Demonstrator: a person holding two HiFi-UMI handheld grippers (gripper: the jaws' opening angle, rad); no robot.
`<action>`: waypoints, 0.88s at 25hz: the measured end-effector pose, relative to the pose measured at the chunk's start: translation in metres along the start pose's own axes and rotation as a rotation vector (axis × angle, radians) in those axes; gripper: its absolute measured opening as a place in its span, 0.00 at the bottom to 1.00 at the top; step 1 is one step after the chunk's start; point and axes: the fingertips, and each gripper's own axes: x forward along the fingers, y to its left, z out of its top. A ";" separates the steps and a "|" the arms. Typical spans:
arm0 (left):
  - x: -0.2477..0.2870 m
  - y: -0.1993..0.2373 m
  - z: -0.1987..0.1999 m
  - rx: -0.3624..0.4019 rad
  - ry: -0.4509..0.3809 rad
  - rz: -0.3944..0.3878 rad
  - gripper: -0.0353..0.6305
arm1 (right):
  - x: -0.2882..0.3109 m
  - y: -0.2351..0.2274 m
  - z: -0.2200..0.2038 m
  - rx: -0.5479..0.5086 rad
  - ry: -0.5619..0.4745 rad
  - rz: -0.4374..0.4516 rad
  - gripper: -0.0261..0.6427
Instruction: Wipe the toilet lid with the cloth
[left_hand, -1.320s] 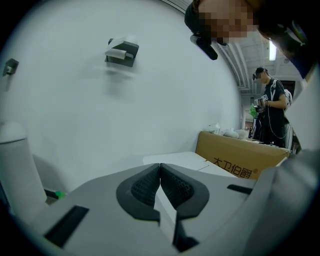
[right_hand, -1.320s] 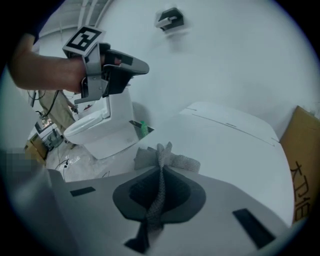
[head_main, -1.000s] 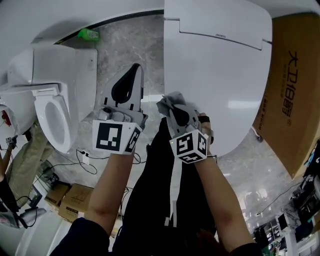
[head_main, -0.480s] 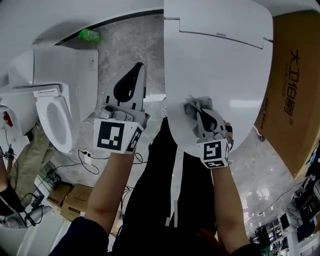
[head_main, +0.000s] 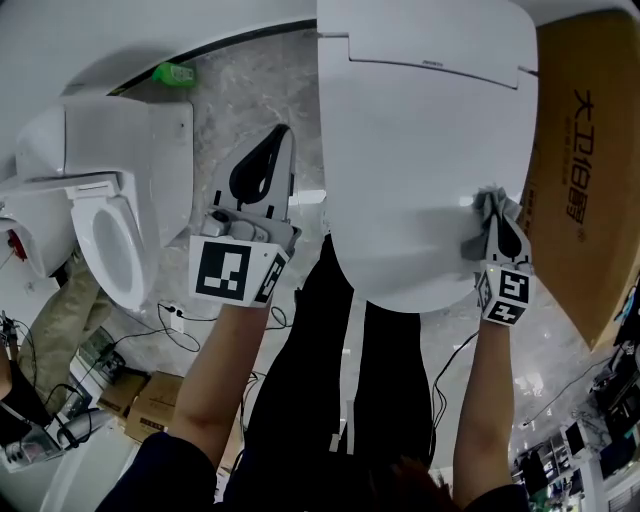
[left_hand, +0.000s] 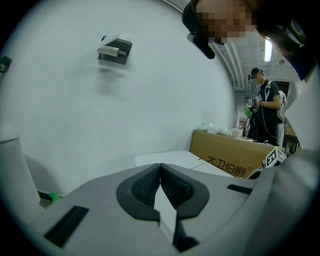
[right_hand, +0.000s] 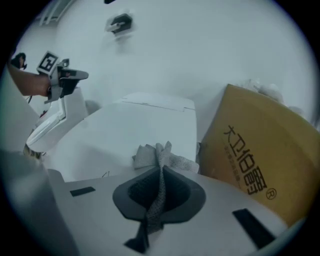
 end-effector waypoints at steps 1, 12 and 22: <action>0.000 -0.001 0.000 0.001 0.000 -0.002 0.08 | -0.001 -0.012 -0.005 0.023 0.004 -0.022 0.08; -0.003 -0.010 0.000 0.004 -0.003 -0.009 0.08 | -0.013 -0.032 -0.025 0.115 0.025 -0.099 0.08; -0.005 -0.011 0.002 -0.001 -0.009 0.002 0.08 | -0.009 0.092 0.004 -0.094 0.006 0.169 0.08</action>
